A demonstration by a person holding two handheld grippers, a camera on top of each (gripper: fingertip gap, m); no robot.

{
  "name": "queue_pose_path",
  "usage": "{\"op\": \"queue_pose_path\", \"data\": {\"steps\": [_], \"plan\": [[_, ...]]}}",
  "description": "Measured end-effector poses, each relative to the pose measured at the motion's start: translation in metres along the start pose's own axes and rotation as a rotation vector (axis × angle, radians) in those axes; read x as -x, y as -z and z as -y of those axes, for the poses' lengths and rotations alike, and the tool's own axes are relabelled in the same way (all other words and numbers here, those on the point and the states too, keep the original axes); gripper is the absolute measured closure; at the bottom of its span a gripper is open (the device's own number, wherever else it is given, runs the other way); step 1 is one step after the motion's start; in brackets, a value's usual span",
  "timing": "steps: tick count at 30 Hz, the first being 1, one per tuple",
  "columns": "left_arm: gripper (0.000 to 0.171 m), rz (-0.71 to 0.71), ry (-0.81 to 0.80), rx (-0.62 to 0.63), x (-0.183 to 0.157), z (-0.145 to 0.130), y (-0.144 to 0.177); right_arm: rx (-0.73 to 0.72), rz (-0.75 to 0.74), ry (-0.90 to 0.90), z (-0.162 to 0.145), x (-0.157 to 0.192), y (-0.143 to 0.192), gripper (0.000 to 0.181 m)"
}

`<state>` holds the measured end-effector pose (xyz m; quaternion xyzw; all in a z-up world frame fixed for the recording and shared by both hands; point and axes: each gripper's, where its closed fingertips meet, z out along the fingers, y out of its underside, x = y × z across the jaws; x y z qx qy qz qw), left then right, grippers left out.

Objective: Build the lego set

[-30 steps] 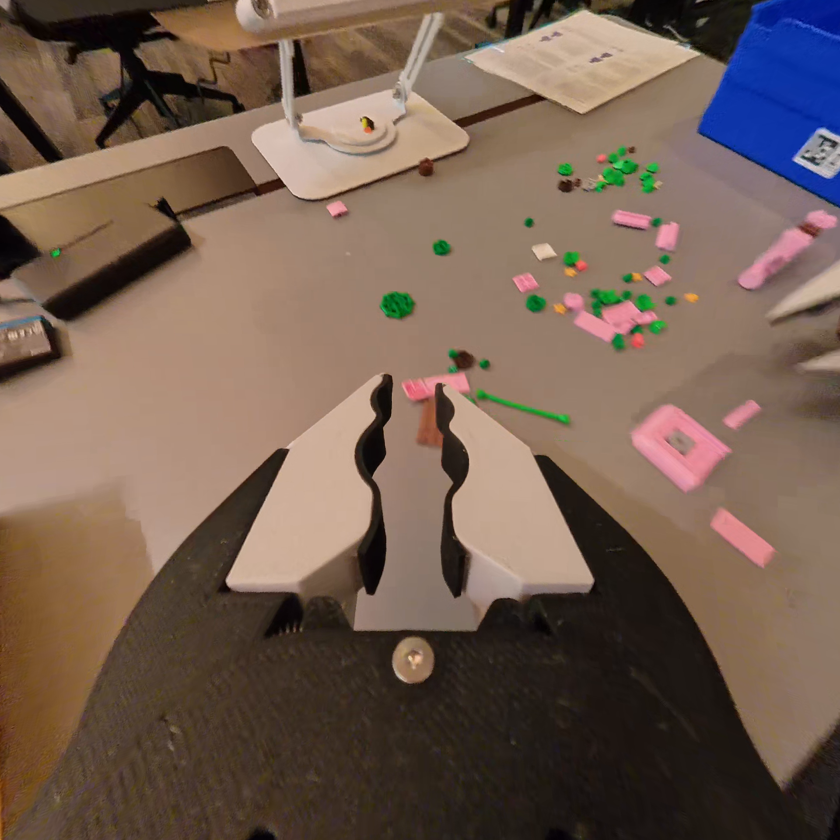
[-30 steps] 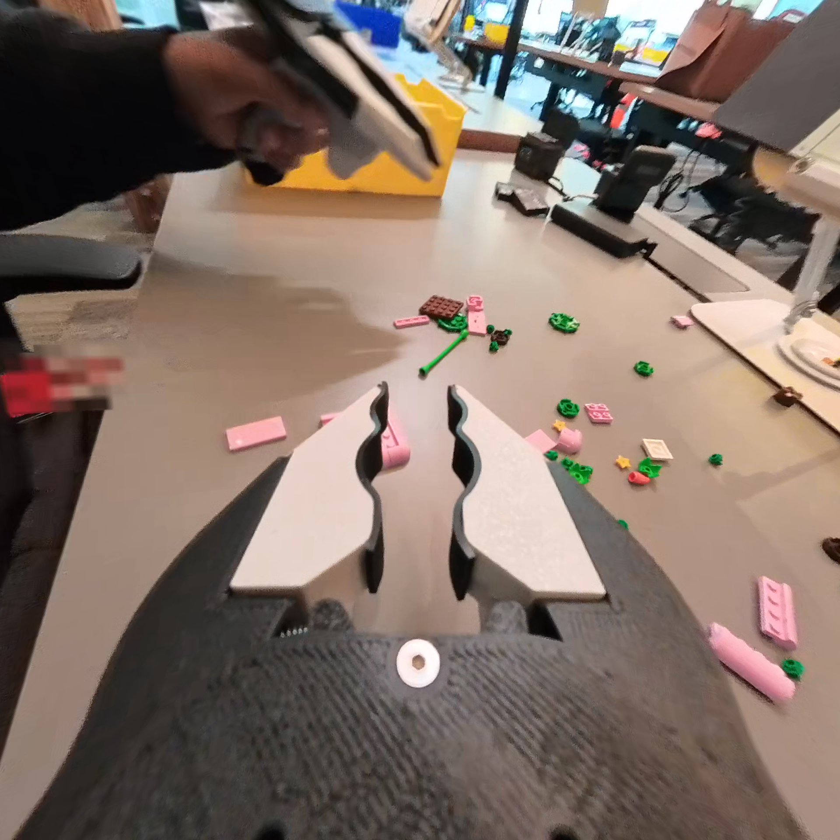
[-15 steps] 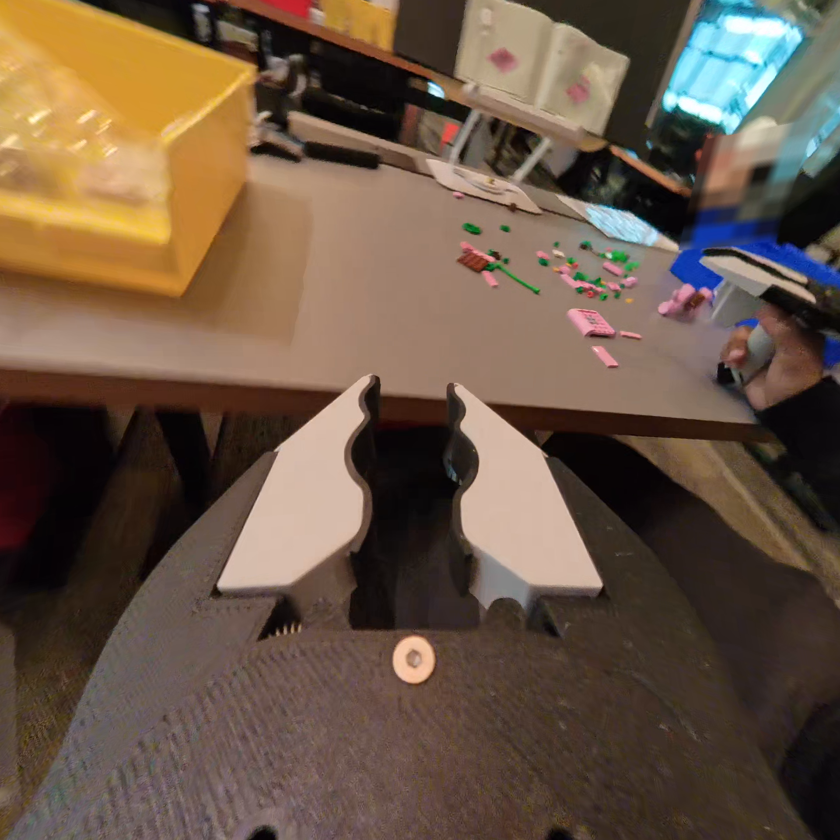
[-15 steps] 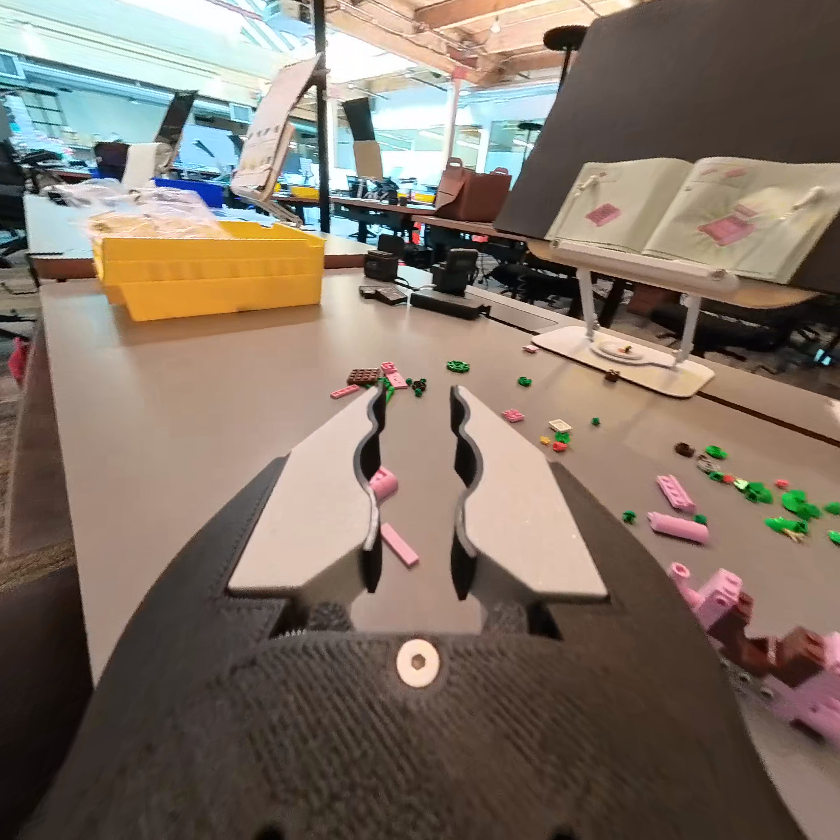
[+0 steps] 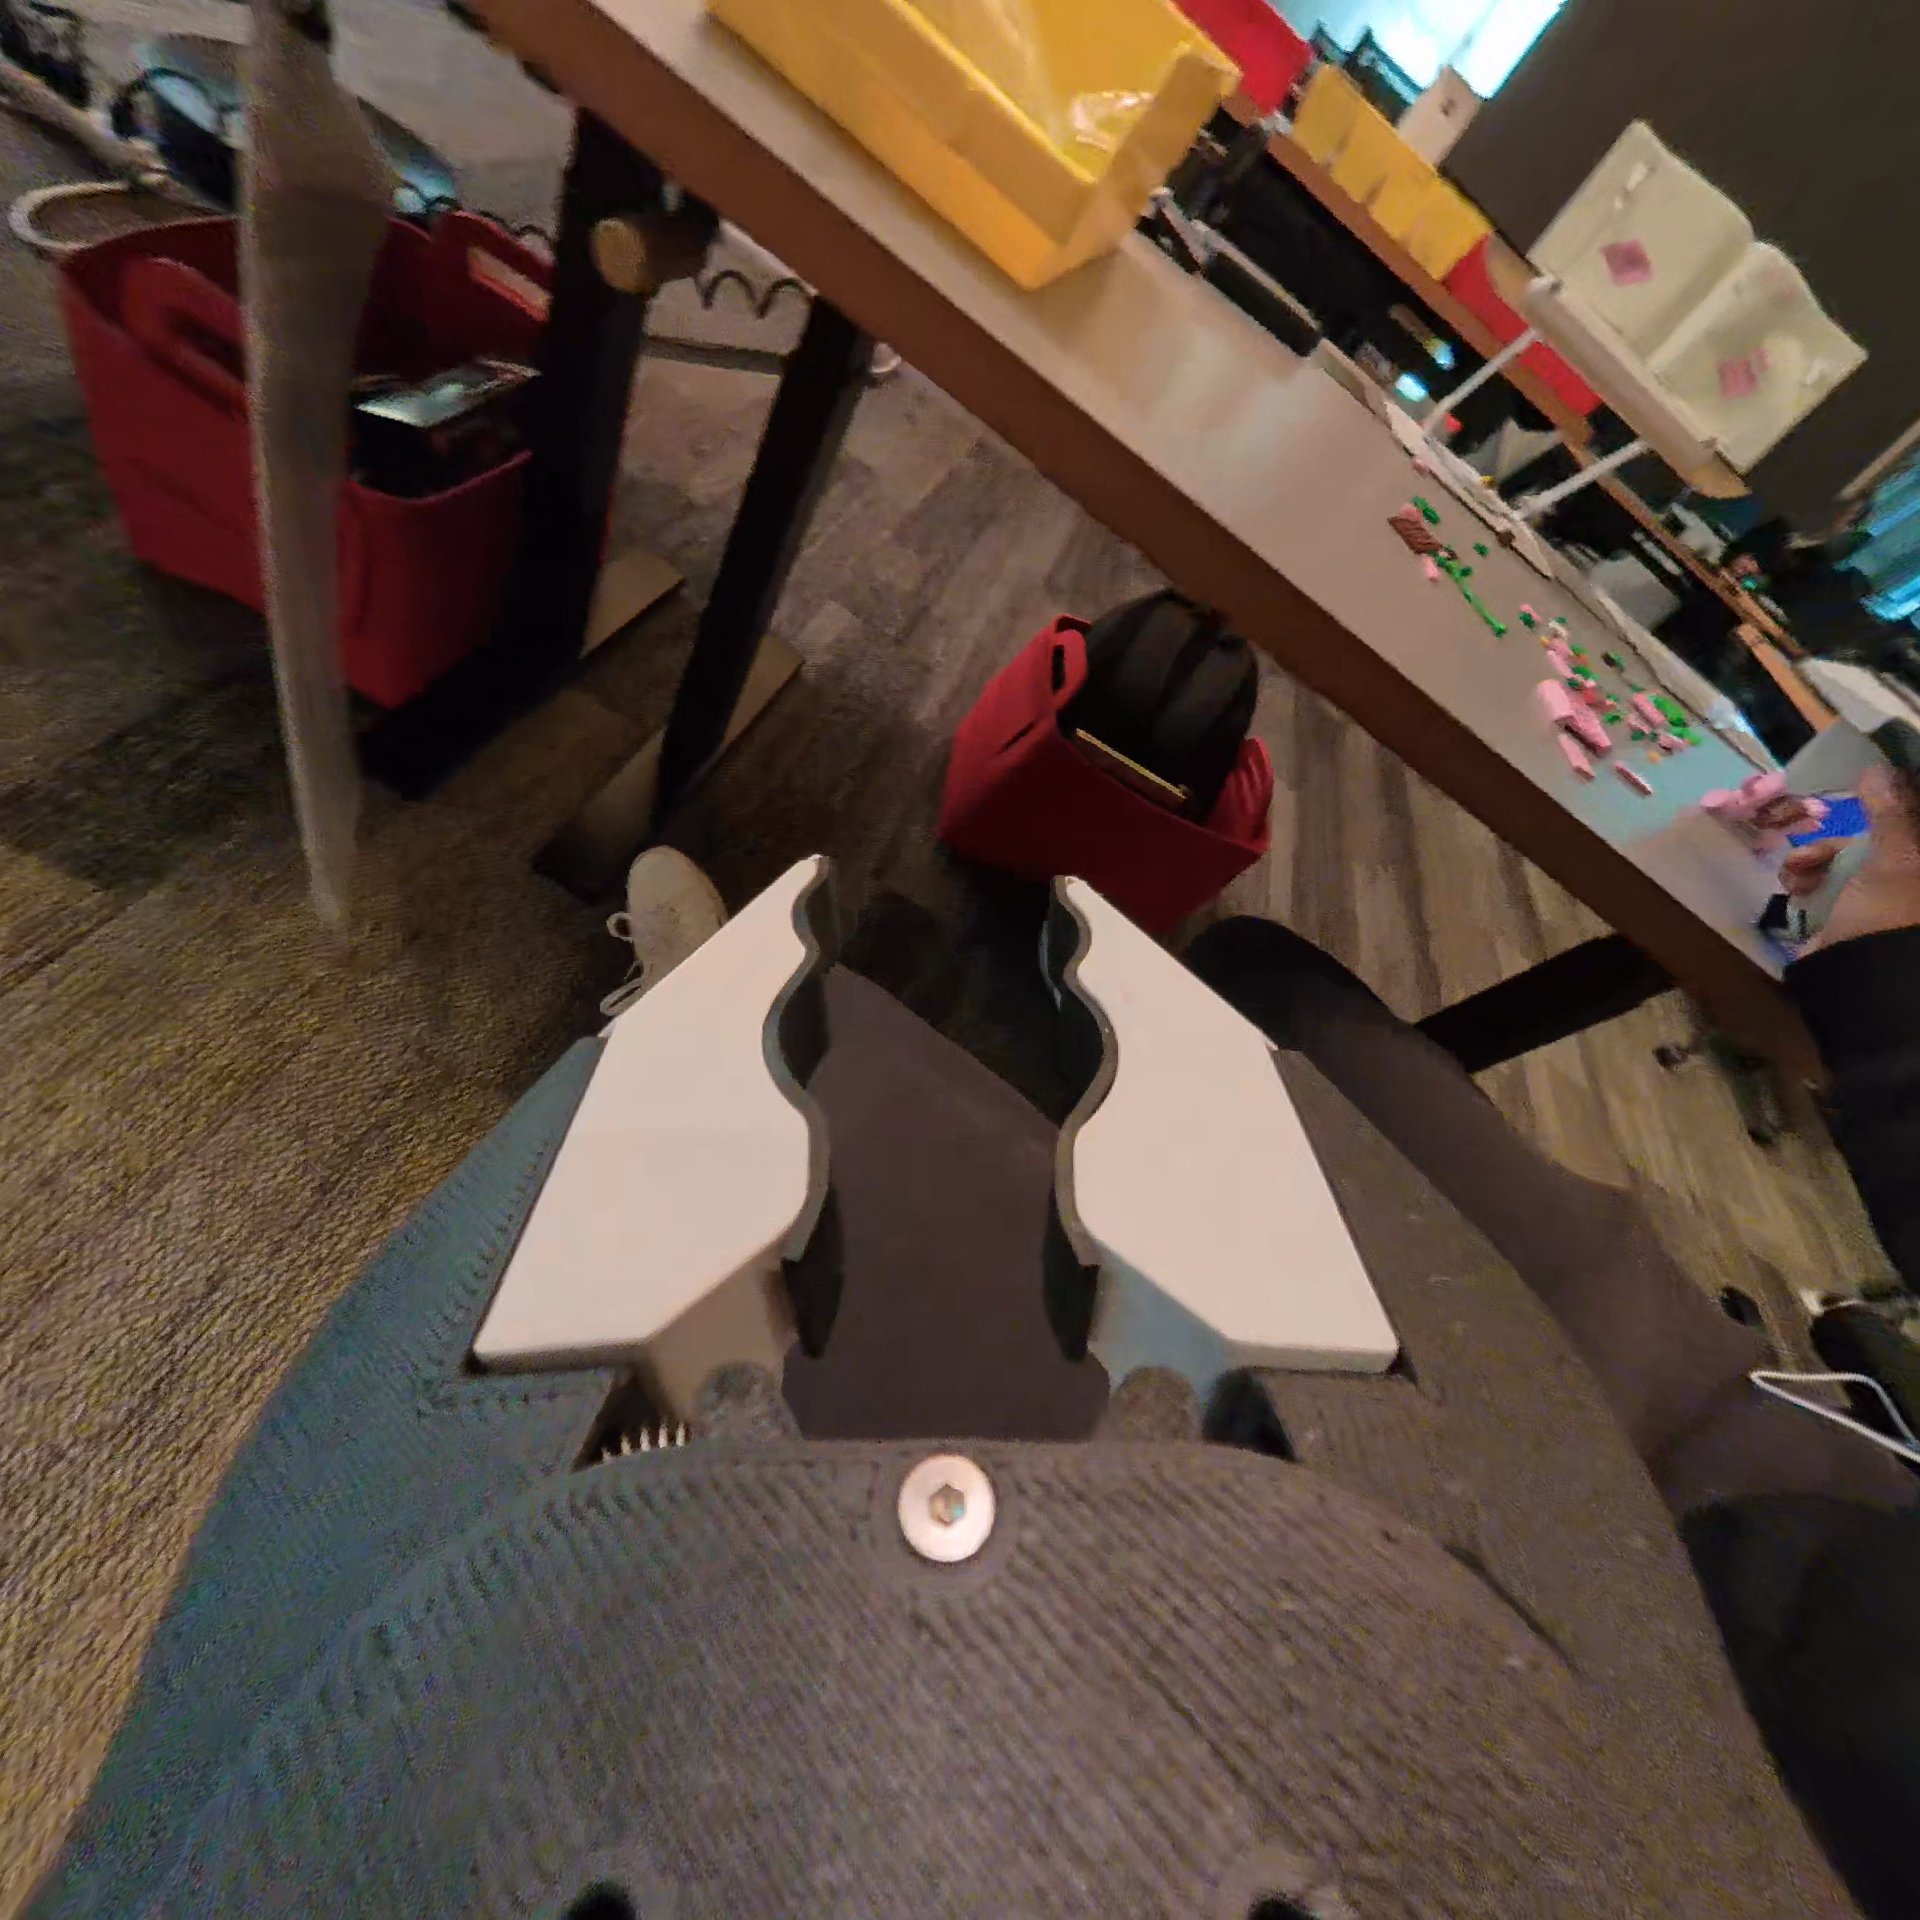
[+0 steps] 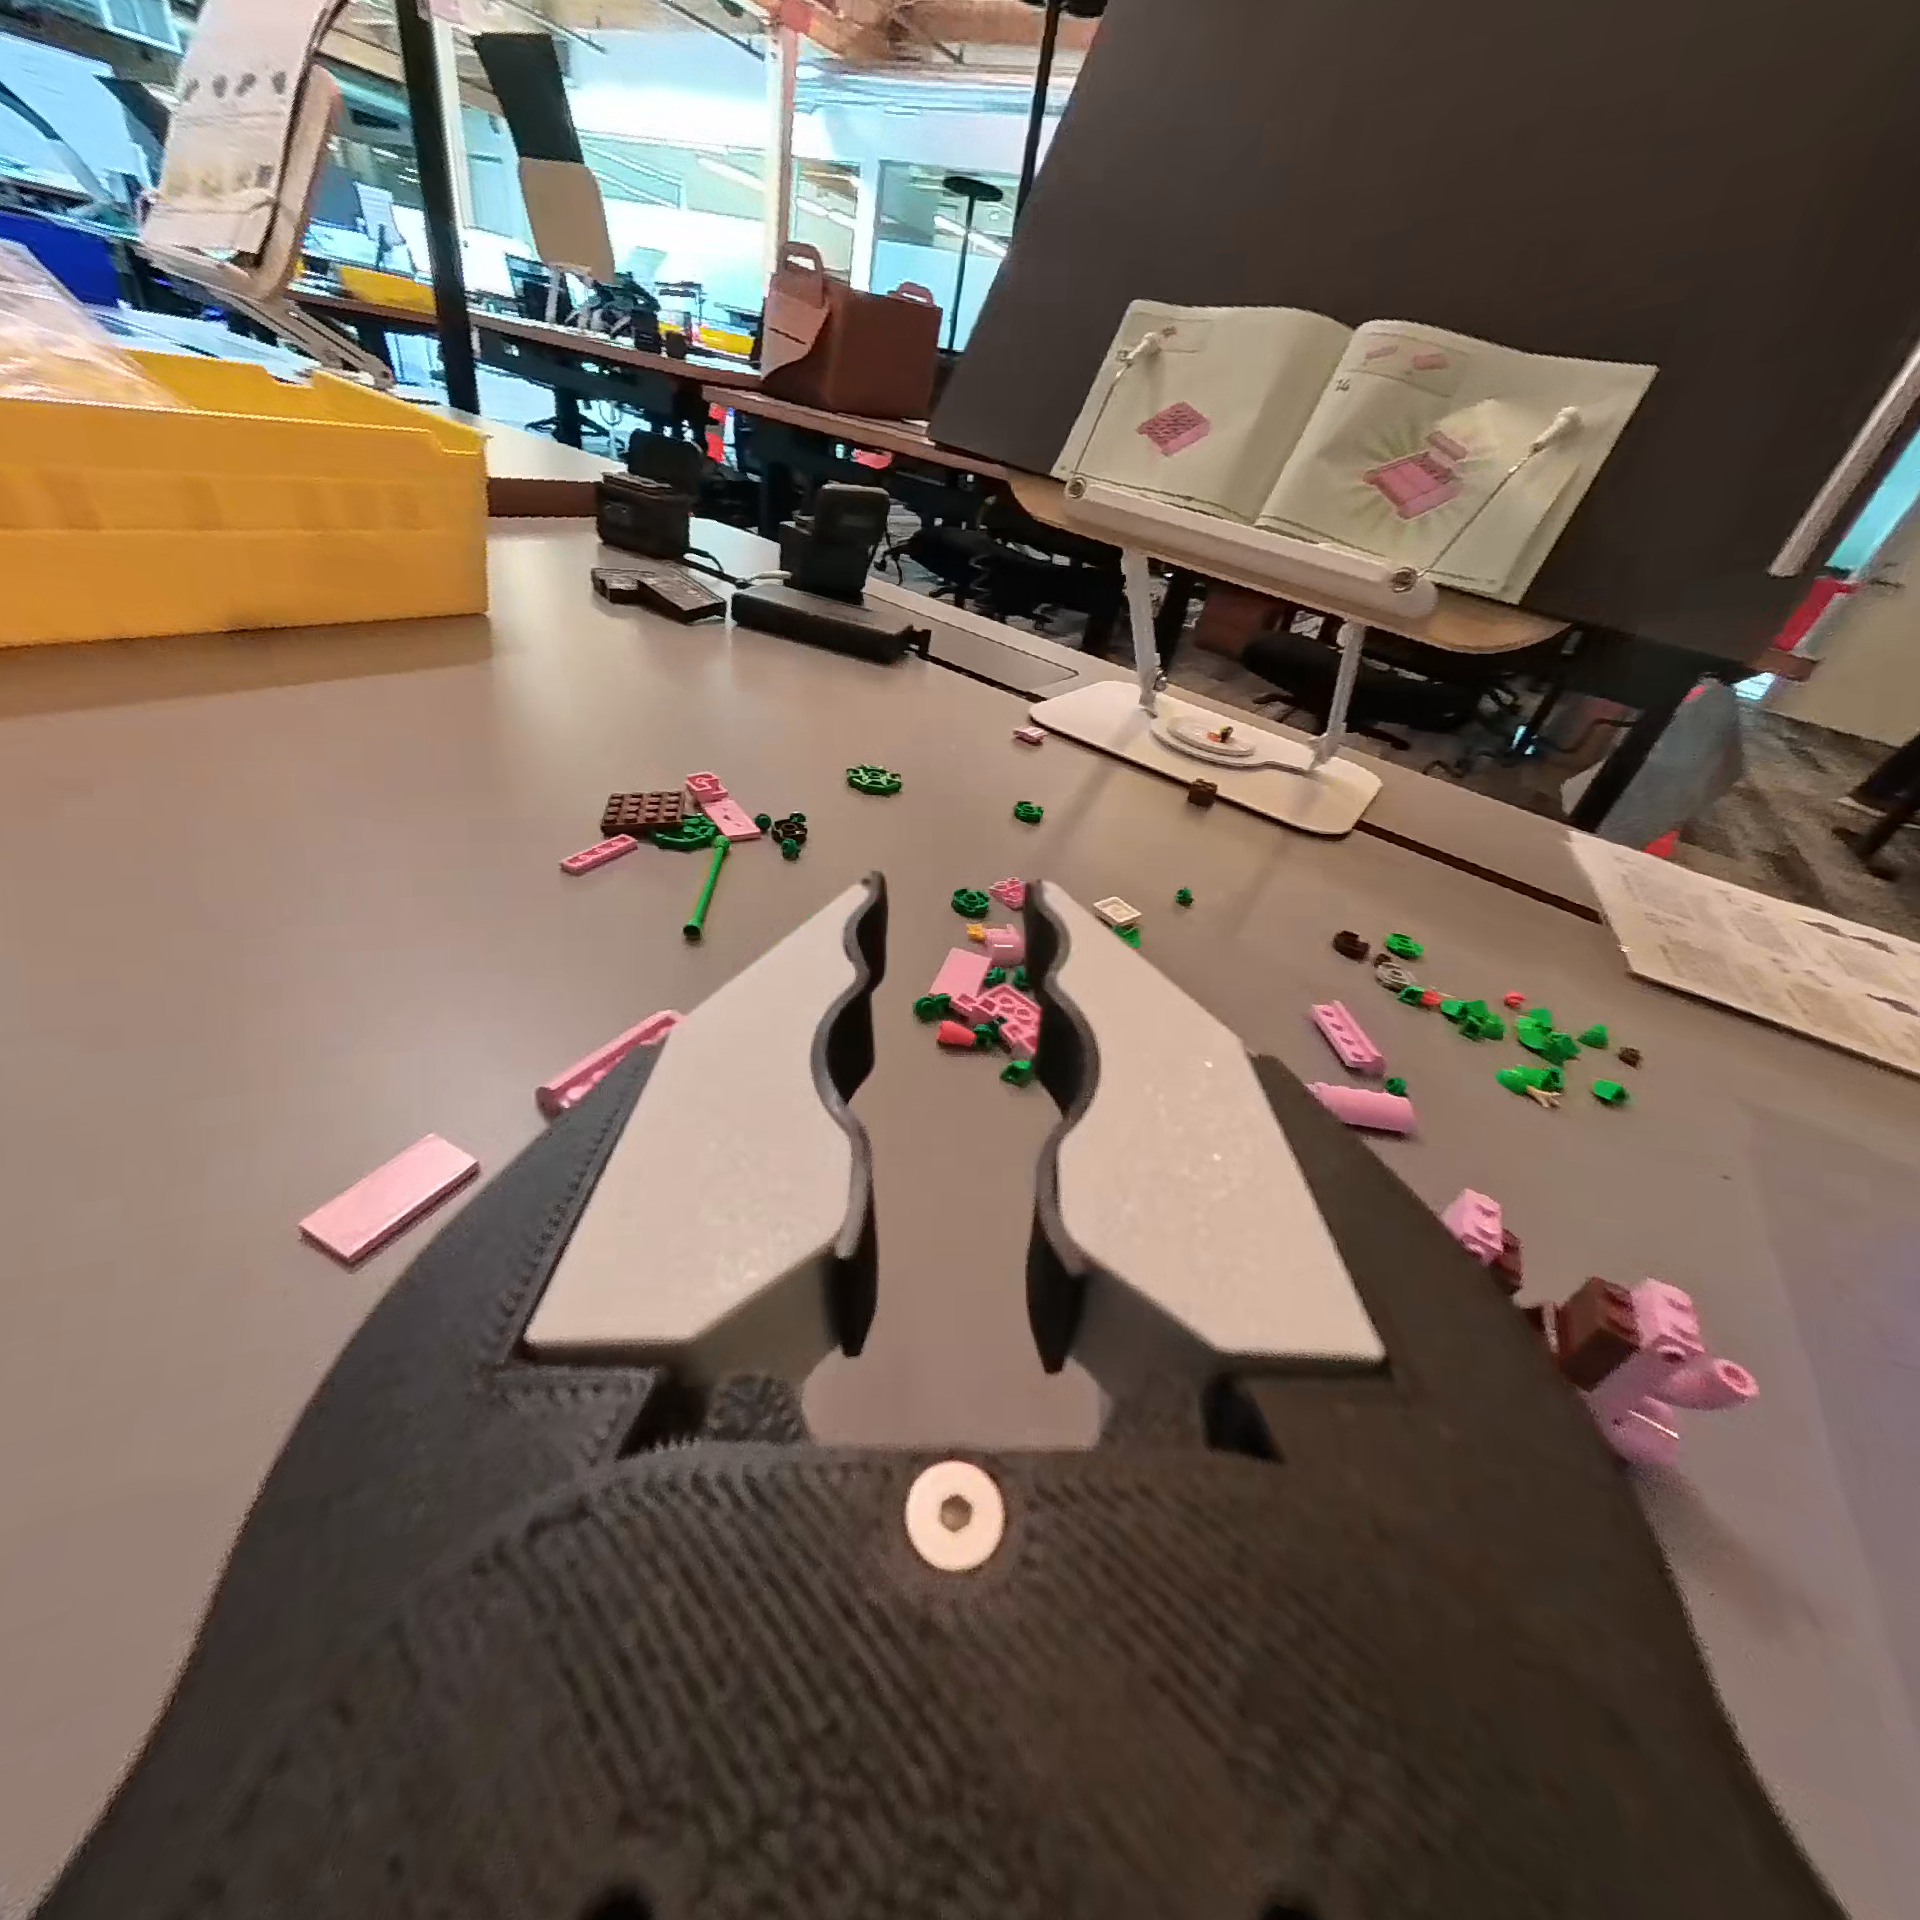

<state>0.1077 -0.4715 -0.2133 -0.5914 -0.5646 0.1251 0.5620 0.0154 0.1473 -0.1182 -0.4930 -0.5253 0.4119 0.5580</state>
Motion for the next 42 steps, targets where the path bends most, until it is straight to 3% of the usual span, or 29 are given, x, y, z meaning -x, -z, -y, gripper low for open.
{"op": "queue_pose_path", "data": {"steps": [8,15,19,24,27,32,36,38,41,42], "plan": [[0.135,0.168,-0.03,-0.003,0.025,-0.026,0.04,-0.012,0.031,0.017,0.002,0.007,-0.001,0.157],[0.134,0.155,-0.194,0.051,-0.001,-0.027,0.001,-0.111,0.08,-0.079,0.016,0.006,0.008,0.155],[0.133,0.11,-0.311,0.059,-0.028,-0.017,-0.048,-0.13,0.108,-0.105,0.019,0.008,0.01,0.154],[0.13,-0.017,-0.316,0.093,-0.069,-0.011,-0.132,-0.098,0.128,-0.095,0.014,0.013,0.006,0.153],[0.131,-0.142,-0.325,0.022,-0.112,0.017,-0.184,-0.102,0.133,-0.08,0.015,0.016,0.006,0.154],[0.131,-0.345,-0.468,-0.105,-0.208,0.082,-0.27,-0.068,0.189,-0.063,0.016,0.02,-0.004,0.153],[0.128,-0.531,-0.485,-0.069,-0.267,0.103,-0.324,-0.053,0.158,0.083,0.027,-0.001,-0.027,0.154],[0.118,-0.578,-0.511,-0.037,-0.286,0.107,-0.35,-0.057,0.173,0.086,0.035,-0.009,-0.04,0.151],[0.08,-0.649,-0.564,0.102,-0.31,0.094,-0.388,-0.053,0.225,0.061,0.049,-0.01,-0.058,0.128],[0.075,-0.675,-0.557,0.154,-0.319,0.089,-0.398,-0.045,0.242,0.049,0.054,-0.008,-0.063,0.12]]}}
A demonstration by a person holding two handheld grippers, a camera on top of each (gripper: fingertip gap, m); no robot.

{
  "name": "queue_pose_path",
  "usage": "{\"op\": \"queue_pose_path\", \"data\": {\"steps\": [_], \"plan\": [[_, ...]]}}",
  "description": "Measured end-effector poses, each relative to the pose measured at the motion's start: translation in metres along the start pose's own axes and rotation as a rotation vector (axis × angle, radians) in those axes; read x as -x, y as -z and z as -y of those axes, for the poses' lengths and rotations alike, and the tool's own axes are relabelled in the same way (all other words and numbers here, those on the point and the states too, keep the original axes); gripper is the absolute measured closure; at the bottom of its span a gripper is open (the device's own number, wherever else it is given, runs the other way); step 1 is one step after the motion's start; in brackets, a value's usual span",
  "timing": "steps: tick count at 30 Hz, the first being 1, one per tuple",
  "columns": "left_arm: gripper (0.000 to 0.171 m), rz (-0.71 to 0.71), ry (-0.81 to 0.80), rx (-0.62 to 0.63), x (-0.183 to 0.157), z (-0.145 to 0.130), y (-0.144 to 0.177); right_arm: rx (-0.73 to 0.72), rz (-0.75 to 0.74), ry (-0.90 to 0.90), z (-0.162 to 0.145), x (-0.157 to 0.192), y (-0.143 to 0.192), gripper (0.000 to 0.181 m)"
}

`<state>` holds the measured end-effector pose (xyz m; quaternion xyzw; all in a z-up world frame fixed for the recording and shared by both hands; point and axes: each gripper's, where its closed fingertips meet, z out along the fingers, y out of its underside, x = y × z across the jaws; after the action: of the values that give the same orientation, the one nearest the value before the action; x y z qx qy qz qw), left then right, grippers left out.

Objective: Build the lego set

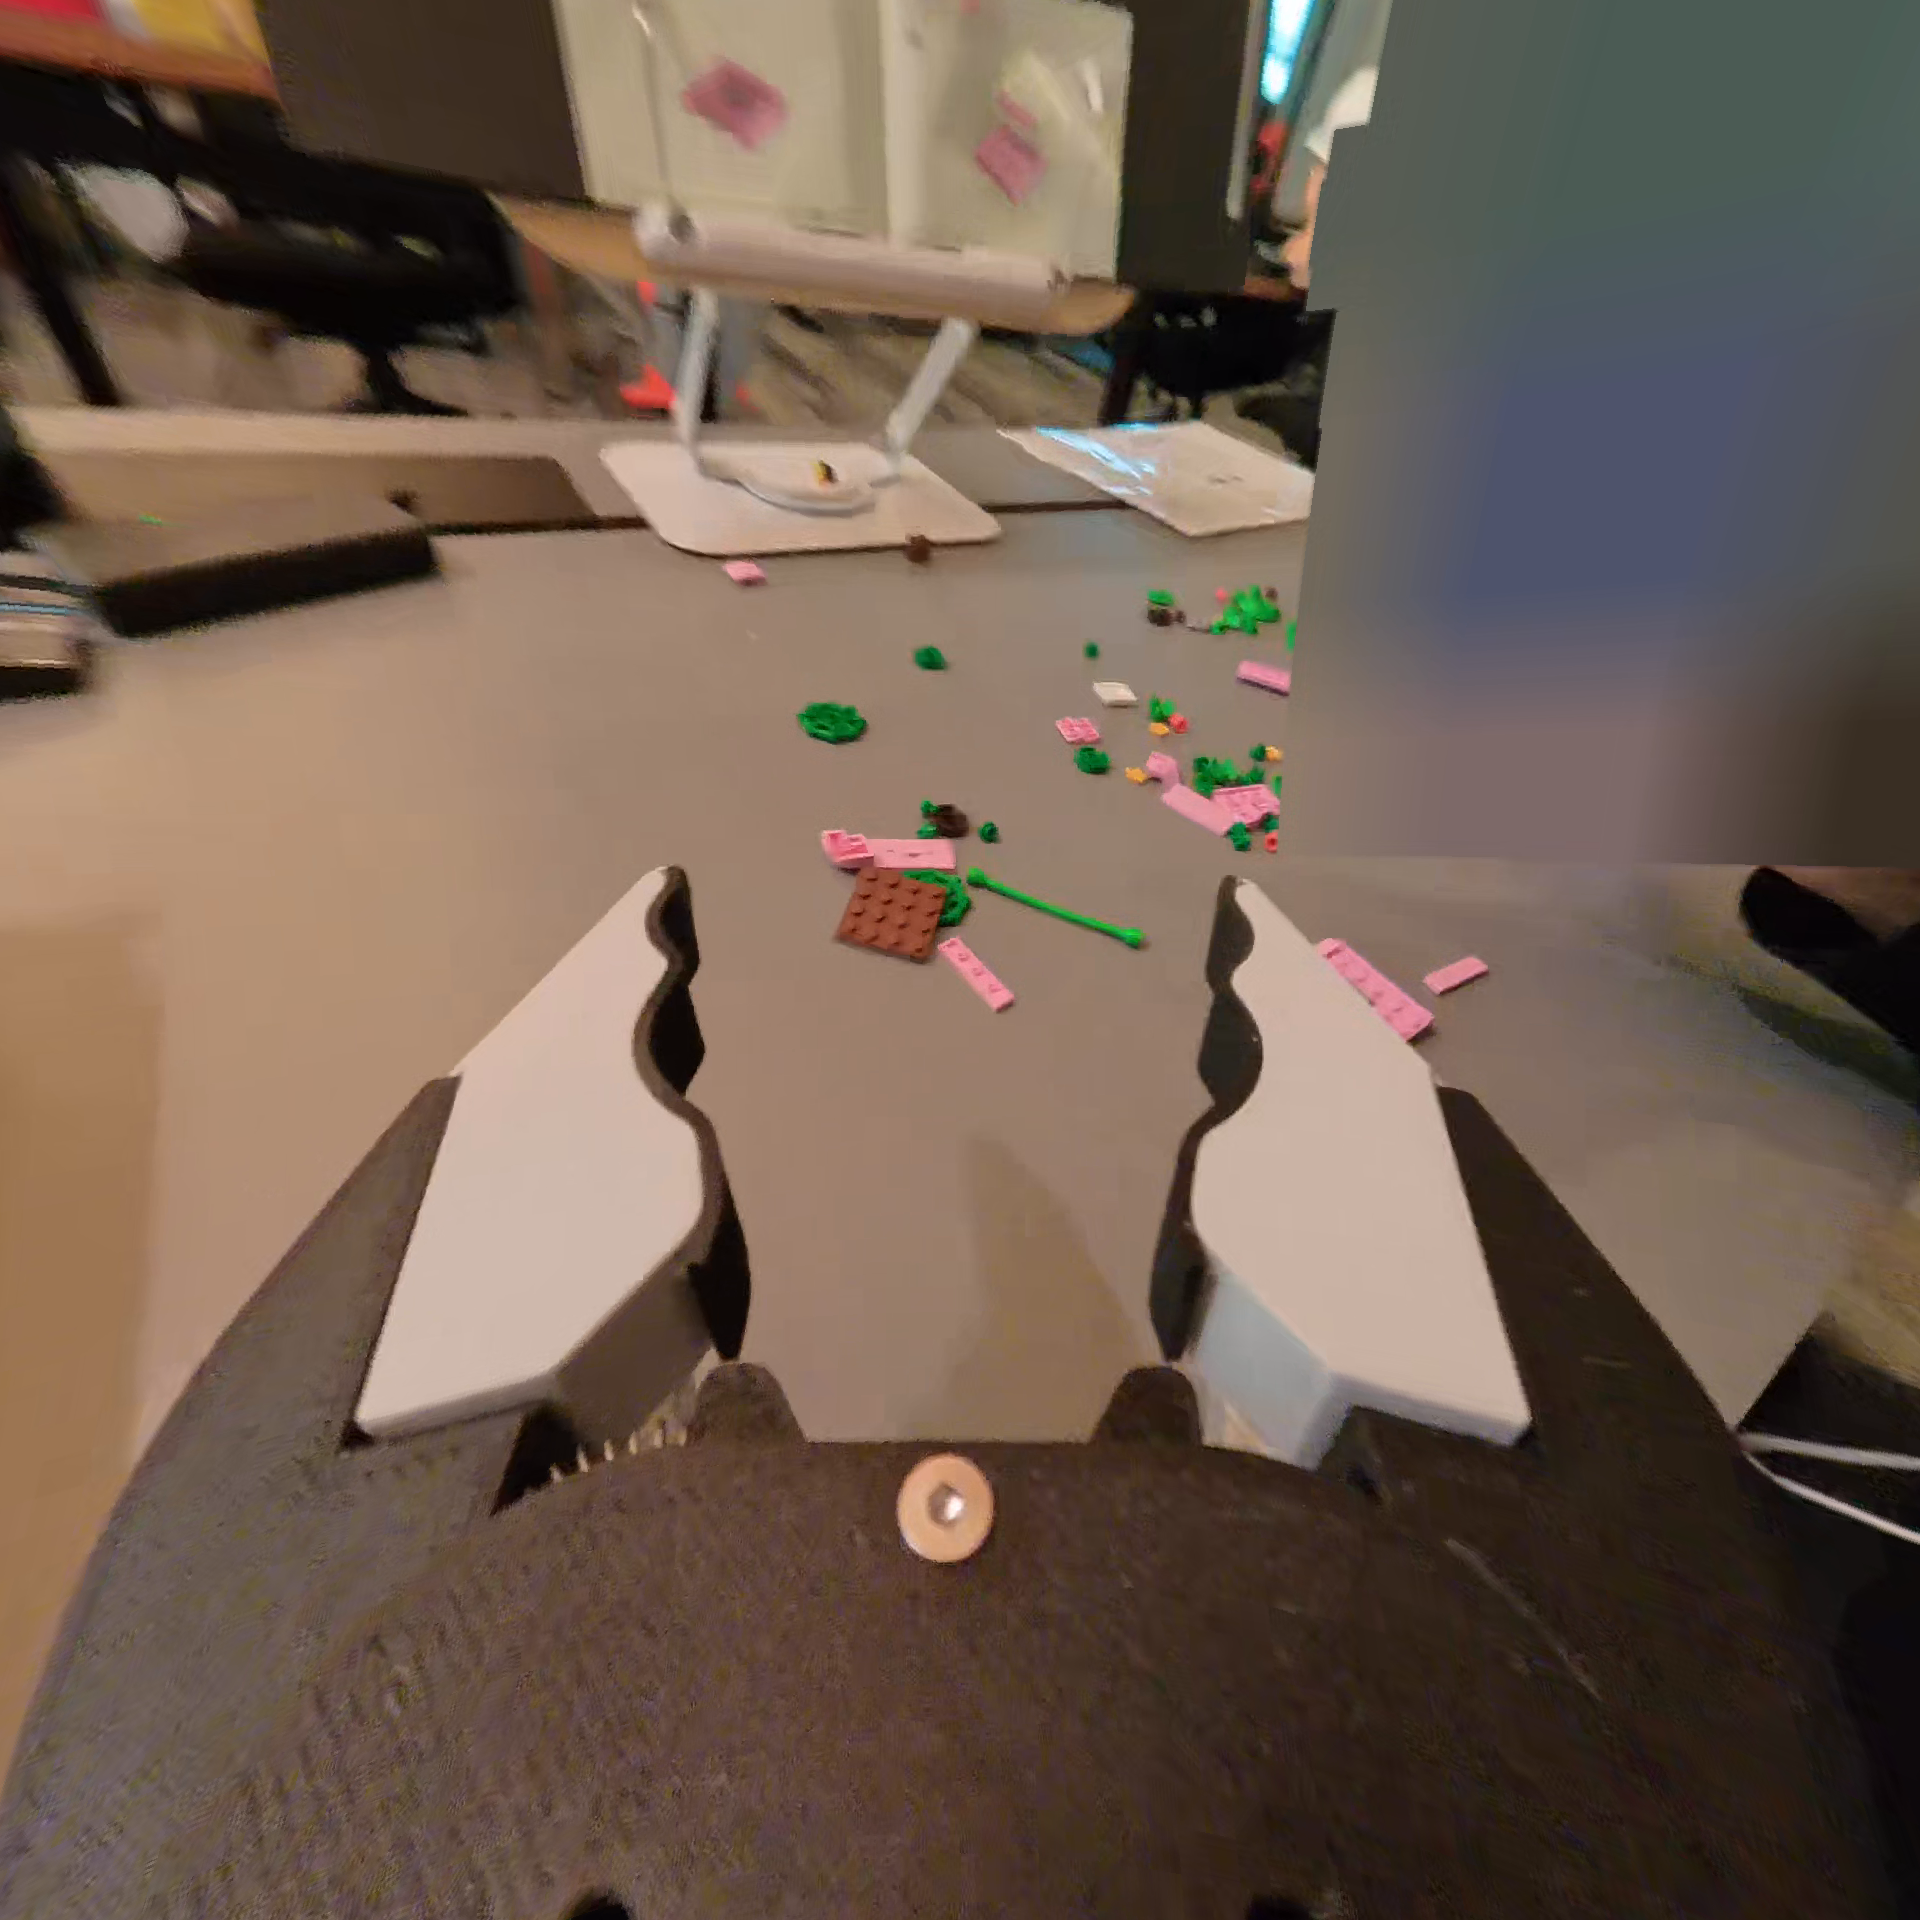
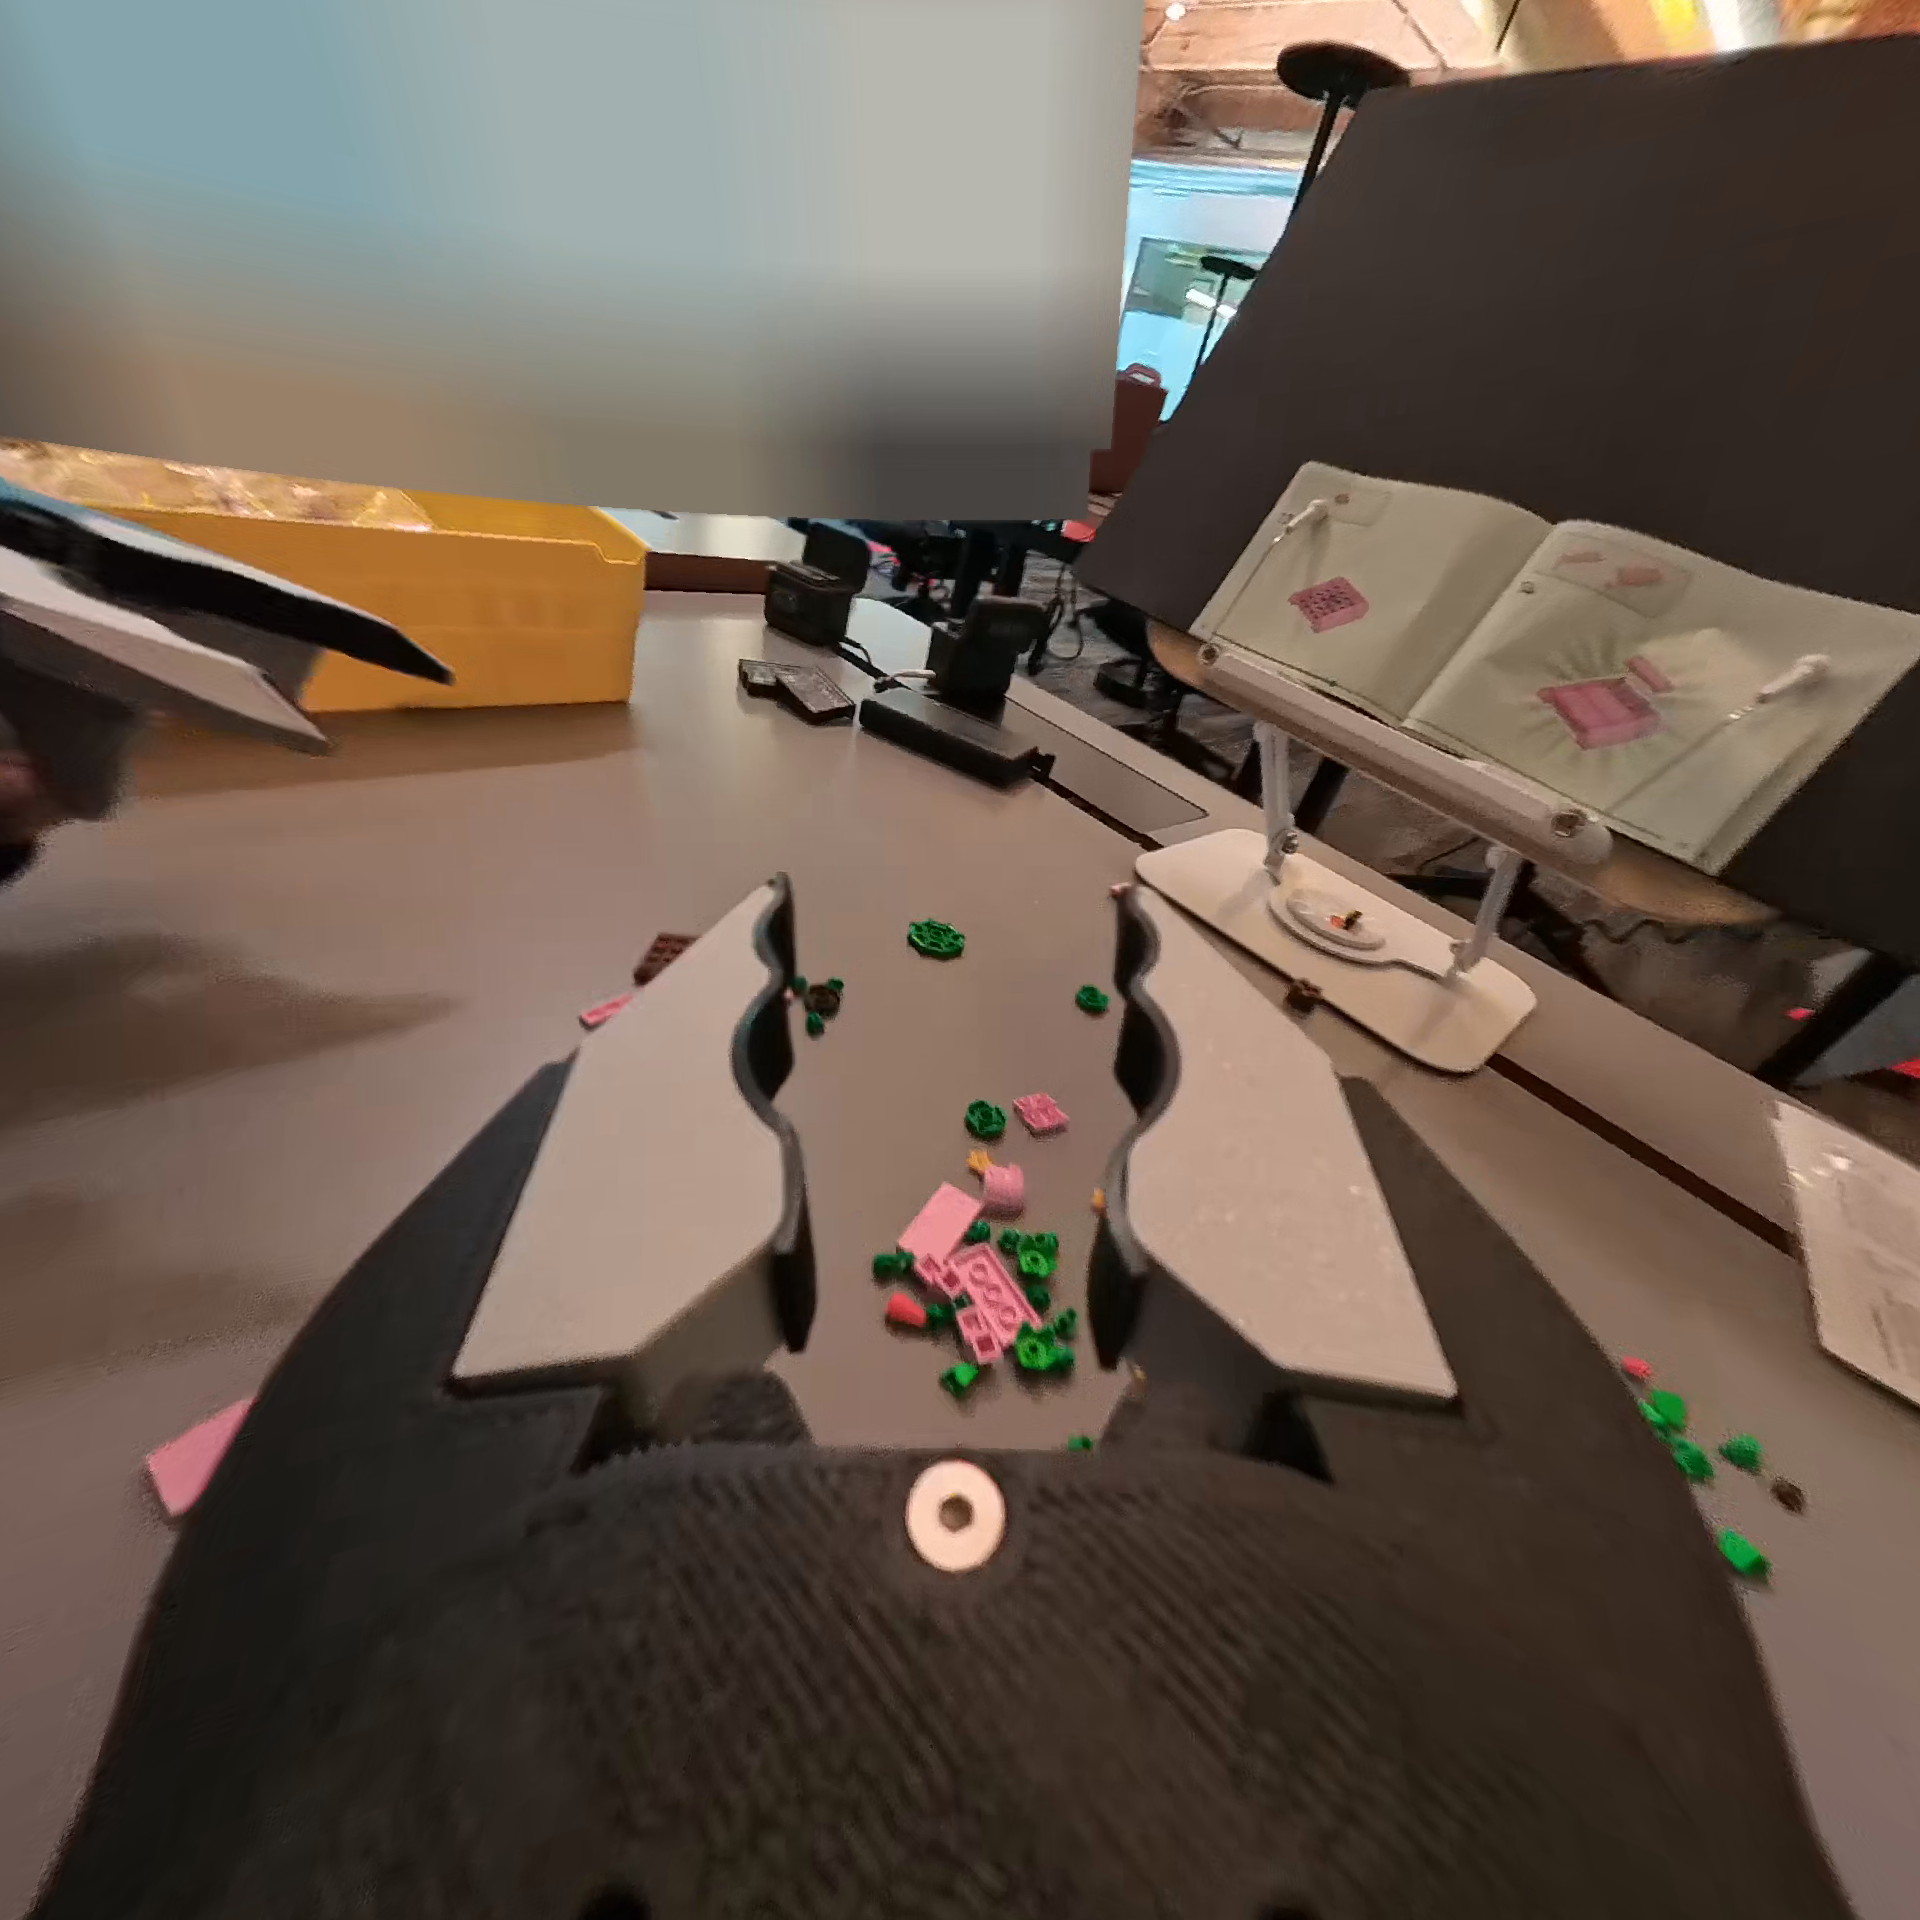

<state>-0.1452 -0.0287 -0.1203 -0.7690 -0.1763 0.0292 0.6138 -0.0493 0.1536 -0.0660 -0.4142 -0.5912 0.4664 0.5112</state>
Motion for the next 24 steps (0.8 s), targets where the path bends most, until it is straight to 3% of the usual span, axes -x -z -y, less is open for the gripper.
{"op": "queue_pose_path", "data": {"steps": [4,7,11,14,16,20,24], "plan": [[0.076,-0.146,0.042,0.019,-0.009,0.032,-0.046,0.04,0.047,-0.001,0.022,-0.004,-0.014,0.114],[0.076,-0.166,-0.042,0.08,-0.001,0.045,-0.081,0.057,0.062,0.023,0.039,-0.011,-0.013,0.116],[0.077,-0.111,-0.189,0.197,0.02,0.034,-0.13,0.083,0.028,0.043,0.052,-0.03,-0.005,0.119],[0.079,-0.046,-0.283,0.361,0.036,0.012,-0.167,0.067,0.018,0.041,0.051,-0.045,-0.008,0.121],[0.084,-0.032,-0.337,0.415,0.041,0.006,-0.194,0.1,0.07,0.081,0.03,-0.052,-0.023,0.121],[0.099,-0.049,-0.357,0.425,0.045,0.014,-0.249,0.377,0.121,0.231,-0.036,-0.094,-0.066,0.122],[0.11,-0.007,-0.354,0.467,0.069,0.016,-0.298,0.558,0.166,0.141,-0.091,-0.144,-0.117,0.123]]}}
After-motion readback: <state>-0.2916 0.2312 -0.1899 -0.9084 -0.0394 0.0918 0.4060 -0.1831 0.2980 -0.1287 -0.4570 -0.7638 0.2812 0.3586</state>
